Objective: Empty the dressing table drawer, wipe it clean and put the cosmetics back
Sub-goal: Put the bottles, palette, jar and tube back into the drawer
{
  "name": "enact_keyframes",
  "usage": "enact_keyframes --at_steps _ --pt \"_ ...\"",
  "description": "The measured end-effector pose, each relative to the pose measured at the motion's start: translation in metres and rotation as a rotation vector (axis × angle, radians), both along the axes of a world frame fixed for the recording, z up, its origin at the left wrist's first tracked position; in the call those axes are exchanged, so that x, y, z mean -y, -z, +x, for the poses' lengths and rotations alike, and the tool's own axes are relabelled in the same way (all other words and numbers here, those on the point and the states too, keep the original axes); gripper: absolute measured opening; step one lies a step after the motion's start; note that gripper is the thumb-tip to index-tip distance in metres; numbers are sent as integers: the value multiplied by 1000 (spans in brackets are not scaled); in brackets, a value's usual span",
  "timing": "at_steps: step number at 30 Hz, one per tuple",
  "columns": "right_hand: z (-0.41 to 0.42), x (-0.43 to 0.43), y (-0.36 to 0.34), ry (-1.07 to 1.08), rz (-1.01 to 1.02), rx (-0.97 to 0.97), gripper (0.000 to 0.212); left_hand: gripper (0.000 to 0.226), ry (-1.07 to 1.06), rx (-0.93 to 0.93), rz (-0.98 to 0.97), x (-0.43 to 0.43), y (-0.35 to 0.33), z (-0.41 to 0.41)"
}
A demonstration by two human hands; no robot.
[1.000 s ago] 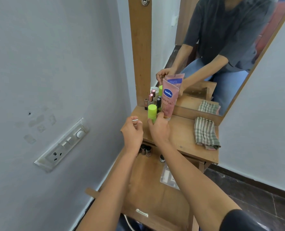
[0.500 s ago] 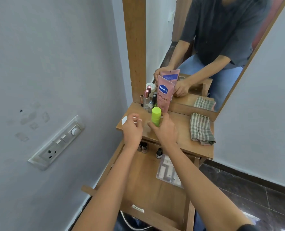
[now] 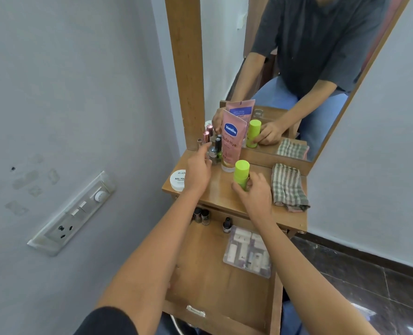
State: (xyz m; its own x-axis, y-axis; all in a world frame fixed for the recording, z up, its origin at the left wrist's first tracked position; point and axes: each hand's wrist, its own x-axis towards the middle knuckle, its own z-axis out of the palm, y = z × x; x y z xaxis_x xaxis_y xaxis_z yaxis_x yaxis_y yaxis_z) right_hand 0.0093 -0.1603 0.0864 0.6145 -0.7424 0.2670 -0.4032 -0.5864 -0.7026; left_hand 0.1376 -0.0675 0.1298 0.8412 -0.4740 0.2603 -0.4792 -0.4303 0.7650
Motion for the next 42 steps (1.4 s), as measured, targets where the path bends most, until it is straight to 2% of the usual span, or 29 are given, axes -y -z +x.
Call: enact_keyframes --at_steps 6,12,15,18,26,31,35,39,42 --pt "0 -1 3 4 -7 25 34 43 8 34 86 15 6 4" --pt "0 -1 3 4 30 57 33 29 -43 167 145 13 7 3" --pt "0 -1 2 -3 56 69 31 27 -44 141 139 9 4 0" --pt "-1 0 4 -8 65 79 31 24 -64 109 82 0 -3 -7" --pt "-18 -15 -4 -49 165 145 30 23 -138 1 -249 -72 -23 -57" --pt "-57 -74 9 -165 346 279 27 26 -195 -81 -271 -120 10 -84" --pt "-72 -107 37 -177 366 197 34 26 -220 -127 -243 -137 32 -103" --pt "-68 -114 59 -168 371 26 38 26 -197 -131 -159 -144 40 -114" --pt "-60 -115 65 -198 287 -73 39 27 -166 -119 -92 -144 46 -114"
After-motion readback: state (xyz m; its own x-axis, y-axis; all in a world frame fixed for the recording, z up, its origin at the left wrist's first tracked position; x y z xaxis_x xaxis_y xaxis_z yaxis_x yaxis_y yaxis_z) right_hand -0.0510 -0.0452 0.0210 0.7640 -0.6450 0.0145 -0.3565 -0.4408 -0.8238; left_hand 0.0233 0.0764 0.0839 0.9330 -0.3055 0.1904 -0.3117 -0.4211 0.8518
